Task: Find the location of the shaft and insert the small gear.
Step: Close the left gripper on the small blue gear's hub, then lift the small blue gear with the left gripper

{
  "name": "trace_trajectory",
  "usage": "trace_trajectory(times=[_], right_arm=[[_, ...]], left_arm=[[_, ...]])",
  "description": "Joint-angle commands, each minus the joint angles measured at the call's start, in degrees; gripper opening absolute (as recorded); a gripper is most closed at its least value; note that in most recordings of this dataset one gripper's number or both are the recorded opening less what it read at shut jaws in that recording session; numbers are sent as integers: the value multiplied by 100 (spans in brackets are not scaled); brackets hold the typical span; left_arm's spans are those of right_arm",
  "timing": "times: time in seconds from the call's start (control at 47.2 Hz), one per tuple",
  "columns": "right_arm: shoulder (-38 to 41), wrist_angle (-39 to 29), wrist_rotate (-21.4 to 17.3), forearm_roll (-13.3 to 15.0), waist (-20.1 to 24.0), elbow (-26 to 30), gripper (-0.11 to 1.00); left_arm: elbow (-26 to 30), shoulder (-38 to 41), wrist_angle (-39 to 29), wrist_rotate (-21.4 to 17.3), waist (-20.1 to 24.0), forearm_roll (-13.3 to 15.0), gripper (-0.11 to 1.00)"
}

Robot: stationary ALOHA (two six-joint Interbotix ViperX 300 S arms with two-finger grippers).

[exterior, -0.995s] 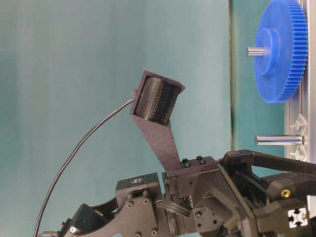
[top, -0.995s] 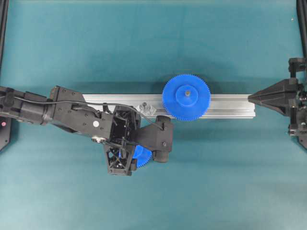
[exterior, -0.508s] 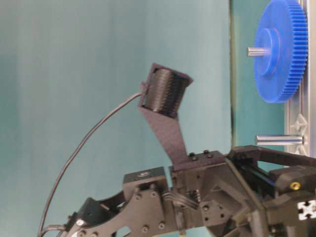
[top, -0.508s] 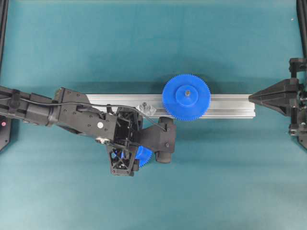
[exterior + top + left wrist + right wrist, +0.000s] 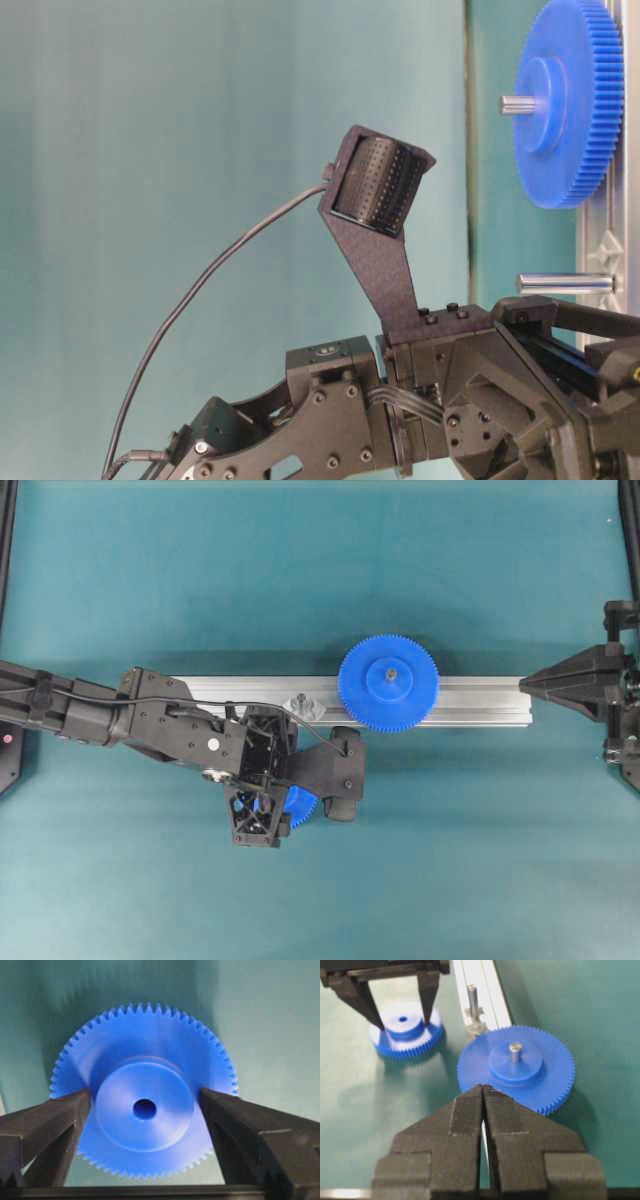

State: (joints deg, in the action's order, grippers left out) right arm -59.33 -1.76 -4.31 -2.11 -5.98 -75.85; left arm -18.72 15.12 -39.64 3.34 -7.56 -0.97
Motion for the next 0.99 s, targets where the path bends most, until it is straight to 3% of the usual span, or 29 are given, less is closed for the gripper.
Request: trace_trajectory(times=[0.0,0.339,0.423,0.508,0.974], right_arm=[[35,26,-62,-9,-18,53,1],[26,26,-62,-9,-18,62,1],[26,26,-62,-9,-18,62,1],[26,26,-62,-9,-18,62,1],[35,26,-62,-9,-18,62,1]], left_arm=[[18,-62,26,0,-9,-9,93],[0,-35,-53,0,-9,-9,88],[0,-18,-114,-18,-9,-9,80],[0,-18,-149,-35,-9,-9,64],[88,-53,-176,-79,-9,-9,63]])
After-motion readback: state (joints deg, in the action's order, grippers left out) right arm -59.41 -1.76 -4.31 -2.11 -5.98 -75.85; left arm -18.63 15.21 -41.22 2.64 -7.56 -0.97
